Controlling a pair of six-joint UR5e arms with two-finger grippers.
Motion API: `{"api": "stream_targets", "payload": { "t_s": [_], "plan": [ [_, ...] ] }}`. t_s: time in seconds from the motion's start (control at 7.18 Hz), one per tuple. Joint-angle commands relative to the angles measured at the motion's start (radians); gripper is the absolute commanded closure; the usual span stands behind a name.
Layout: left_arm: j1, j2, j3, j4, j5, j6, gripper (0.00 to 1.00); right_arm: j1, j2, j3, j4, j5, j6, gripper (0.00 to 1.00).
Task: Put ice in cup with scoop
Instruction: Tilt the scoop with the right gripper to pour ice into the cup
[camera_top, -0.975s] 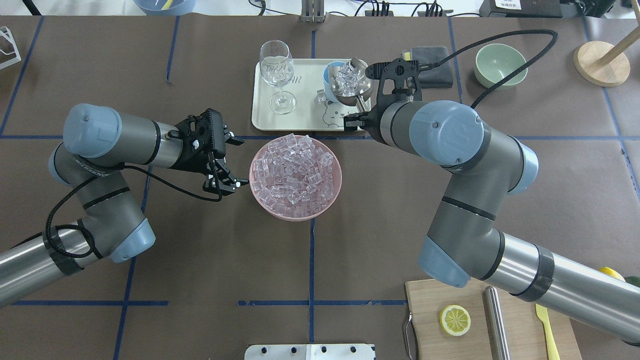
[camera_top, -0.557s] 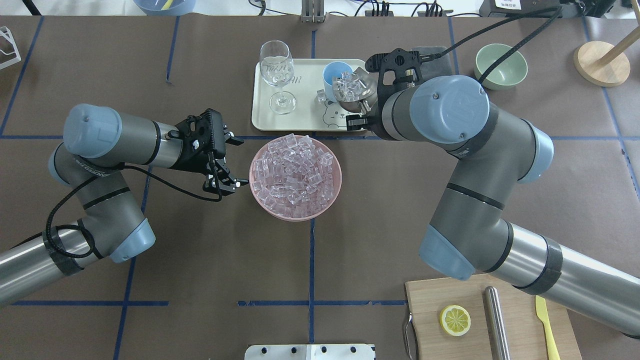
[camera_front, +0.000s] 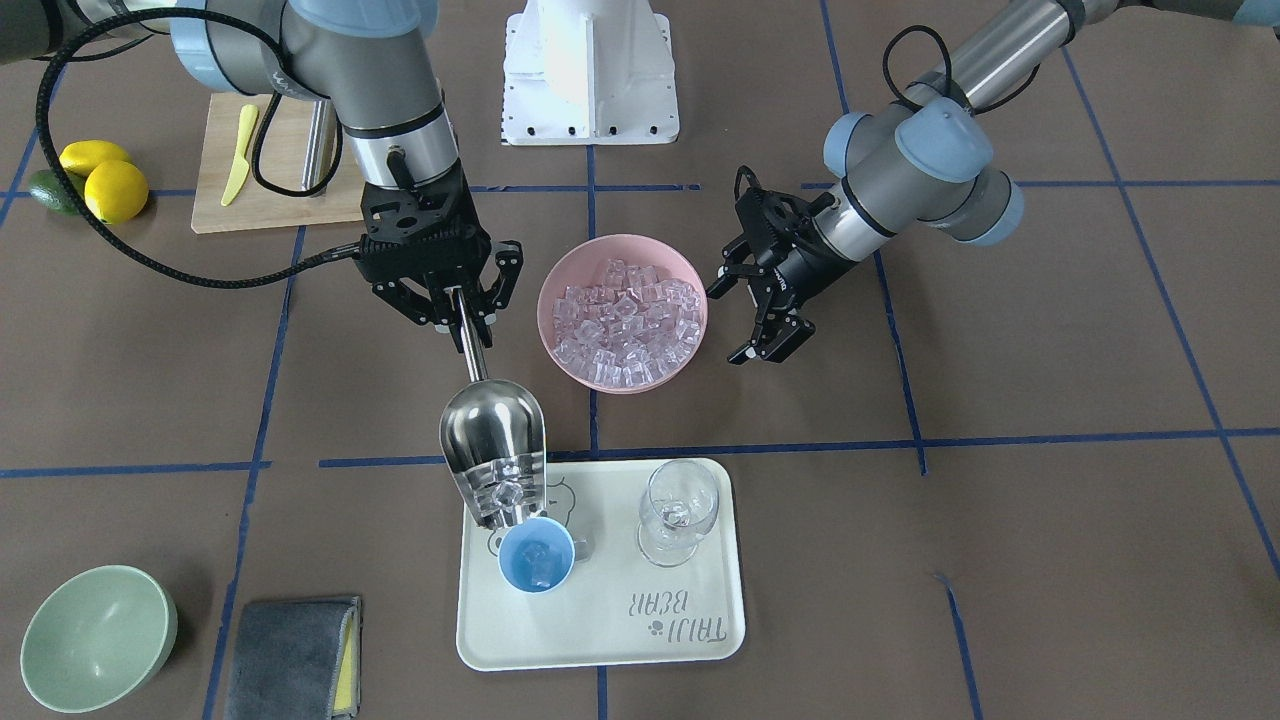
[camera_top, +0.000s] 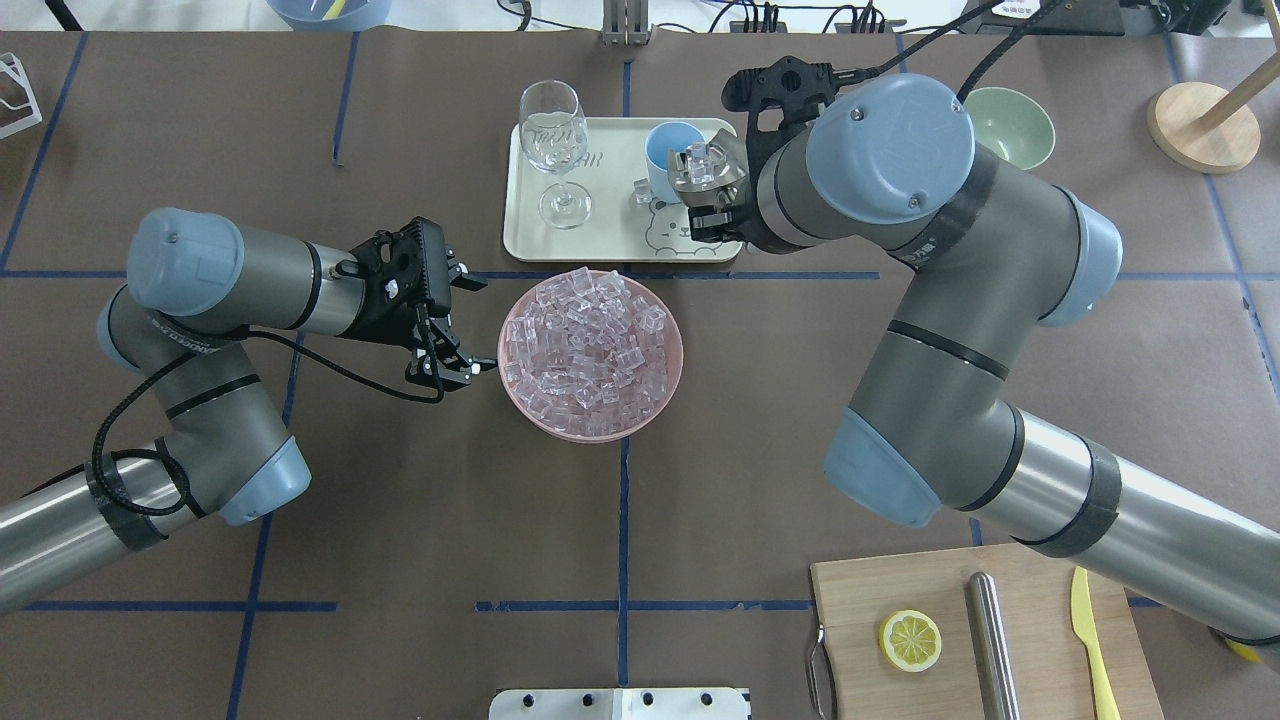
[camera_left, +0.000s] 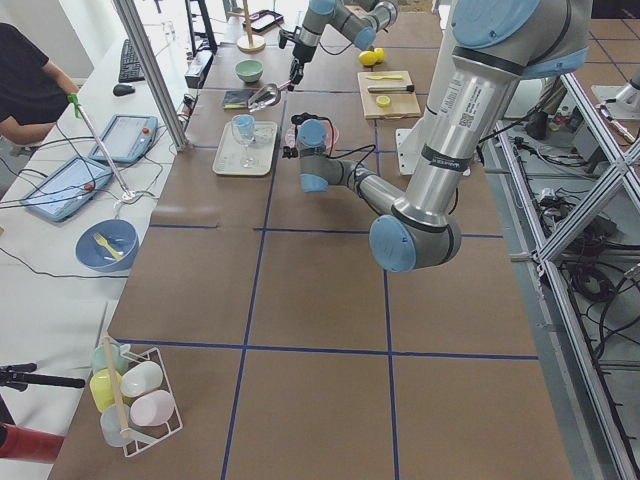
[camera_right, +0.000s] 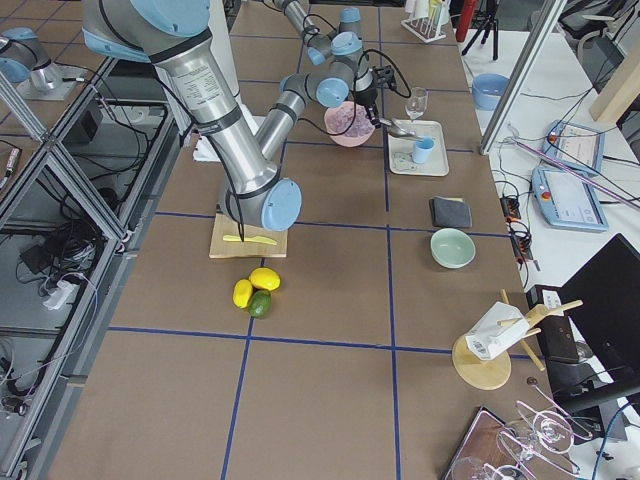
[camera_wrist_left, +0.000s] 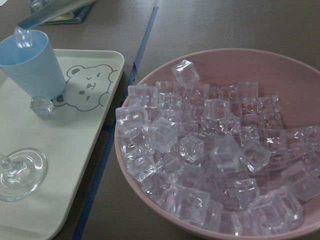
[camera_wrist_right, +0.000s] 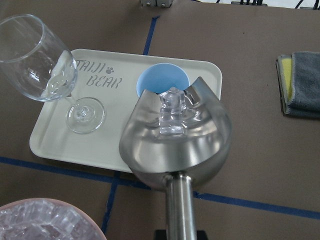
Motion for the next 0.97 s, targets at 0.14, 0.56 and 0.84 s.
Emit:
{"api": "stream_targets", "payload": {
  "t_s": [0.14, 0.56, 0.84],
  "plan": [
    [0.000, 0.000, 0.000, 0.001, 0.000, 0.000, 0.00, 0.026, 0.028, 0.024, -0.085, 0.063, -0.042, 1.00],
    [-0.026, 0.015, -0.003, 0.000, -0.003, 0.000, 0.00, 0.029, 0.016, 0.045, -0.087, 0.068, -0.042, 1.00],
    [-0.058, 0.050, -0.004, 0.000, -0.003, 0.000, 0.00, 0.049, -0.100, 0.160, -0.080, 0.057, -0.030, 1.00]
  ]
}}
